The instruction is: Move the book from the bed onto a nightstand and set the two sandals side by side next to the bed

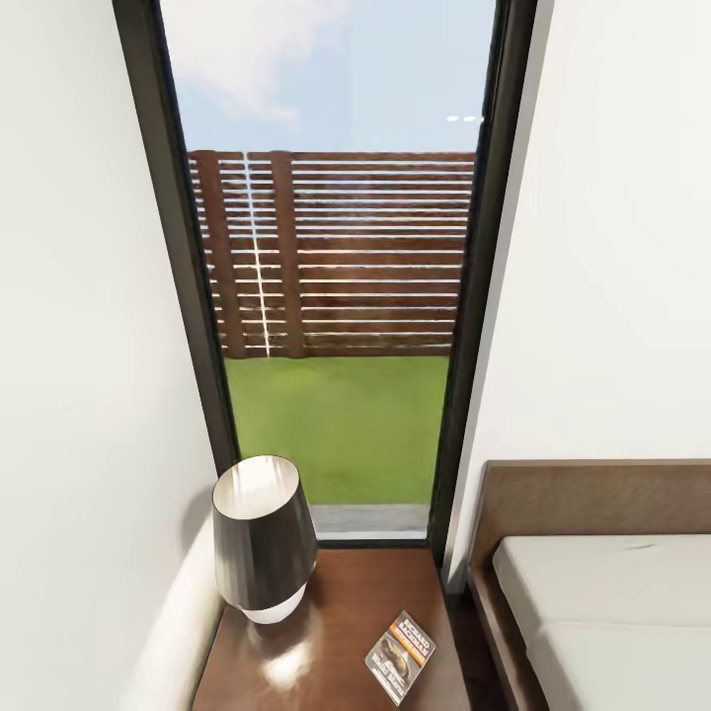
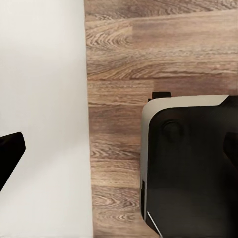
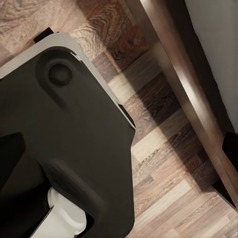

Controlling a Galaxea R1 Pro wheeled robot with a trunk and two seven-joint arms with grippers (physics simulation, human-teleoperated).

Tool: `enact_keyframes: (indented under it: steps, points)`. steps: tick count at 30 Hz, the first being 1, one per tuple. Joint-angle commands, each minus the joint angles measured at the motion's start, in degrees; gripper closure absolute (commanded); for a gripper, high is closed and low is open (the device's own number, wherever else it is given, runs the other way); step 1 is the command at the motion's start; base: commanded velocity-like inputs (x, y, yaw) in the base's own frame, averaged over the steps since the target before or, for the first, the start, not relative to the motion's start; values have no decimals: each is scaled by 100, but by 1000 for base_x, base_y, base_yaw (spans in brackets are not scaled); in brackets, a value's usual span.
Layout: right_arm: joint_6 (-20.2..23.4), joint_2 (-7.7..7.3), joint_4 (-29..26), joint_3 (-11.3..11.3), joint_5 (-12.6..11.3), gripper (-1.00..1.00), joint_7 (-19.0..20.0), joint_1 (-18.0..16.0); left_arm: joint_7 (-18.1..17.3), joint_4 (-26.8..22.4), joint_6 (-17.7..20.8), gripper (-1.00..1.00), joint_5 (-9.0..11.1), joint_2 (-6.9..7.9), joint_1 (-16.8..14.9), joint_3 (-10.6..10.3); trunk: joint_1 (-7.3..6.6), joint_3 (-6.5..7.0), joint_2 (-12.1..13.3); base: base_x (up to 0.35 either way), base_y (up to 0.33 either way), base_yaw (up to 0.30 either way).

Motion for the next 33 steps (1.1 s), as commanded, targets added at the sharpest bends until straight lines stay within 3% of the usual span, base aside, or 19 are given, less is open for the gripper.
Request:
enact_keyframes:
  steps: [1,33]
  points:
    - [34,1,5,45,-9,-100,-17,-4,13,3,-20,-100,51,0,42,-50,2,-2,-4,0,0,0]
    - [34,0,5,44,-9,-100,-18,-4,-18,-11,-17,-100,22,27,125,-68,2,-2,-4,0,0,0]
